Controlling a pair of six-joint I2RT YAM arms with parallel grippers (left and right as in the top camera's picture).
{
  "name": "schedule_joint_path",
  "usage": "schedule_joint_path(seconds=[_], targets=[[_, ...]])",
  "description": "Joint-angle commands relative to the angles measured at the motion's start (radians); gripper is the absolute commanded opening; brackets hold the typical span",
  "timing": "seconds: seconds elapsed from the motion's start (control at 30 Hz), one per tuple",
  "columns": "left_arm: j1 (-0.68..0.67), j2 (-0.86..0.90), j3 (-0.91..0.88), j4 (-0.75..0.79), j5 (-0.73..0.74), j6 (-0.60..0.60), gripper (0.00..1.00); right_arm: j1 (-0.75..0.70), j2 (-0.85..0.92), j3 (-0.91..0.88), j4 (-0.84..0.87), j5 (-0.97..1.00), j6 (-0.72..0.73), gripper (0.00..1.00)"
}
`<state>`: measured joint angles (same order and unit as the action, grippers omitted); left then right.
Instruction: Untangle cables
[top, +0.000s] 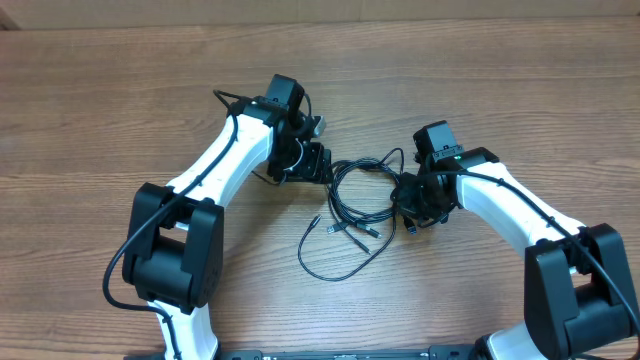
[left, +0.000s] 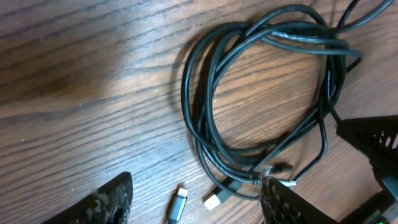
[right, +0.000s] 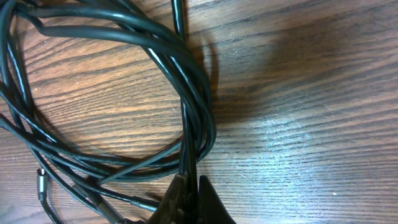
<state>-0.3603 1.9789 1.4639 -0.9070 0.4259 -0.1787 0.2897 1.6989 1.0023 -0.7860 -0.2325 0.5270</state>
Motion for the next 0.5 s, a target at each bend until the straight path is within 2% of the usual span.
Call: schedule_joint_path(seconds=[0.0, 0.07, 0.23, 0.3, 0.37, 0.47], targets=[[-0.020, -0.004, -0.050, 0.027, -0.032, -0.076, 0.69, -0.004, -0.008, 0.031, 0.001, -0.009, -0.008, 0.05], [-0.026, -0.004, -0.073, 0.057, -0.042, -0.096, 0.69, -0.004, -0.008, 0.031, 0.001, -0.008, -0.008, 0.11], [-0.034, -0.004, -0.139, 0.159, -0.041, -0.129, 0.64, -0.004, -0.008, 0.031, 0.007, -0.004, -0.009, 0.47], [-0.038, -0.004, -0.153, 0.185, -0.041, -0.129, 0.60, -0.004, -0.006, 0.031, 0.021, -0.004, -0.009, 0.65], [-0.040, -0.004, -0.164, 0.209, -0.041, -0.129, 0.57, -0.004, -0.002, 0.031, 0.032, -0.003, -0.009, 0.72], [-0.040, -0.004, -0.167, 0.212, -0.041, -0.128, 0.48, -0.004, 0.005, 0.031, 0.040, 0.027, -0.009, 0.78]])
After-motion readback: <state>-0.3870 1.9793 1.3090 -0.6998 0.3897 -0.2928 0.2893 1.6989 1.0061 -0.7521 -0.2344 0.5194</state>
